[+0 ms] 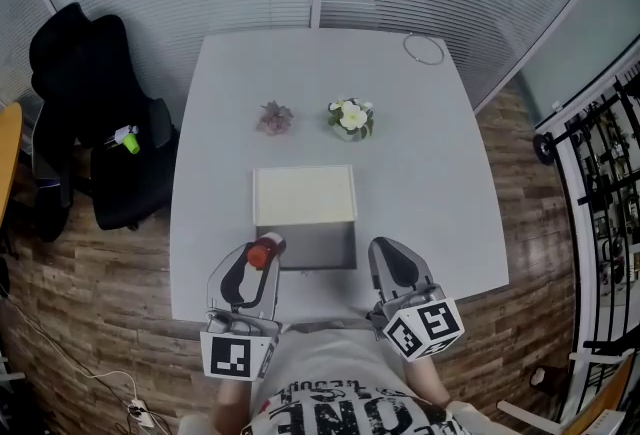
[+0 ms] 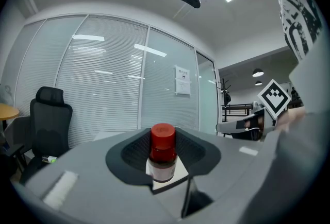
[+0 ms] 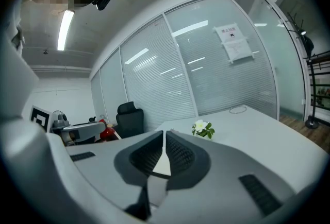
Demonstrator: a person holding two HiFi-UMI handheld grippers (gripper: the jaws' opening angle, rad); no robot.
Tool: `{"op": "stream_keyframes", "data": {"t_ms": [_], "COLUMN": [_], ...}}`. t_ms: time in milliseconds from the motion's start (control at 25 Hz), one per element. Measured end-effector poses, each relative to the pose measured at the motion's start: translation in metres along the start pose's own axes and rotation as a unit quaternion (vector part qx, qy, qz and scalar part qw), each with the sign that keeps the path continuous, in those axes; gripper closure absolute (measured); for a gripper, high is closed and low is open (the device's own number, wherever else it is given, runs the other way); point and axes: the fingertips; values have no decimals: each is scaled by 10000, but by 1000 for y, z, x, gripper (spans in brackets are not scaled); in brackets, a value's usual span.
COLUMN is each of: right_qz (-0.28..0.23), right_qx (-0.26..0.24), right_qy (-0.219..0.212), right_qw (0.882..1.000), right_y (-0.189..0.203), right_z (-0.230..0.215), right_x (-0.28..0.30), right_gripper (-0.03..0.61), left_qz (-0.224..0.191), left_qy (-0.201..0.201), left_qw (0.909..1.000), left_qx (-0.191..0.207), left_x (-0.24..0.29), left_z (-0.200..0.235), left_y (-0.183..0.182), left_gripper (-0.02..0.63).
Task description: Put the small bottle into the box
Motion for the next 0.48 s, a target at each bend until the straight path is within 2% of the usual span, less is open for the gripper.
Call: {"op": "stream_keyframes", "data": {"t_ms": [480], "right_qz": [16], "right_qx": [76], "right_qy": [127], "right_qw": [9999], "right_y": [4], "right_z": [-6], "right_x": [-2], "right_gripper": [552], "left_qz": [4], "left_qy": [-16], "left_qw": [9999], "left_qx": [149], "left_x": [8], "left_z": [6], "left_y": [-3], "left_gripper": [466]}}
Point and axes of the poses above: the fingertips, and each gripper's own axes: x forward along the fingers, z to its left, y out of its underside, and after that the axes turned 9 degrees about -y, right-handed
